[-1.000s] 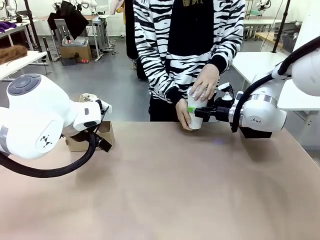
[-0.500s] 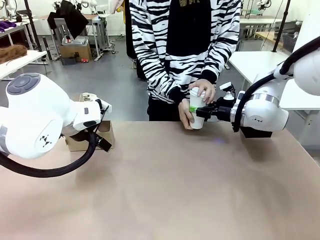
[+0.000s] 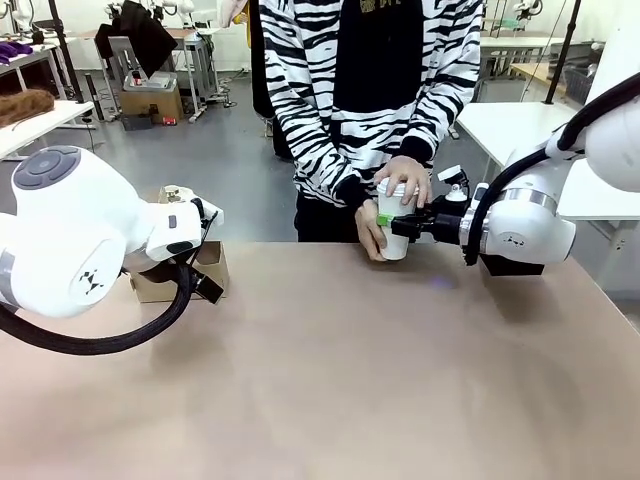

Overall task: Pour a drink into a cup and package it in a carrier.
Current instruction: When a person places the Paper Cup Lid on the 600 ml Paper Cup , lift the 600 ml Paper Cup.

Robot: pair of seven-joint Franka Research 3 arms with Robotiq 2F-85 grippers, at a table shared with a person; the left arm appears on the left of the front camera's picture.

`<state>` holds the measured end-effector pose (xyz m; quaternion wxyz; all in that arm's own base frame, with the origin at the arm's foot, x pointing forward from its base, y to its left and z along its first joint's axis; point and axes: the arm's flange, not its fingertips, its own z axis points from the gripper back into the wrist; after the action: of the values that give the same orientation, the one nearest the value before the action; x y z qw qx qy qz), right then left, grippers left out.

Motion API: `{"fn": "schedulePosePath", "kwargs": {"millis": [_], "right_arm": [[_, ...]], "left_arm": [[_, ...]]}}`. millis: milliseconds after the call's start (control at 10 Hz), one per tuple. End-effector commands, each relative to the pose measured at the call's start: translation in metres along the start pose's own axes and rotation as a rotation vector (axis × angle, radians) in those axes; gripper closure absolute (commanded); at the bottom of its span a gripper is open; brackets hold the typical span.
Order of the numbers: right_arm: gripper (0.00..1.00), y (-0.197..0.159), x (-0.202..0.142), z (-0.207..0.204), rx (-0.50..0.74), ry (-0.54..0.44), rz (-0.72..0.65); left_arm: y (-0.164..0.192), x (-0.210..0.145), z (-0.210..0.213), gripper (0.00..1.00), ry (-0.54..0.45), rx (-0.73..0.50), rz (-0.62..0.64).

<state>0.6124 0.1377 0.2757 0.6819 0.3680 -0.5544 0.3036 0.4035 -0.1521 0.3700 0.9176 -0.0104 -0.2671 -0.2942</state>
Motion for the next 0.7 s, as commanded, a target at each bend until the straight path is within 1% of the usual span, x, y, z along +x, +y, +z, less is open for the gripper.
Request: {"fn": "schedulePosePath", "kwargs": {"millis": [0, 600], "right_arm": [[0.2, 0.0032, 0.0057, -0.0037, 0.006, -0.01, -0.004], [0.2, 0.0032, 0.0057, -0.0037, 0.006, -0.01, -0.004]], "left_arm": [[0.0003, 0.0, 0.0005, 0.0, -0.002, -0.002, 0.001], [0.0003, 0.0, 0.0005, 0.0, -0.002, -0.002, 0.001]]}}
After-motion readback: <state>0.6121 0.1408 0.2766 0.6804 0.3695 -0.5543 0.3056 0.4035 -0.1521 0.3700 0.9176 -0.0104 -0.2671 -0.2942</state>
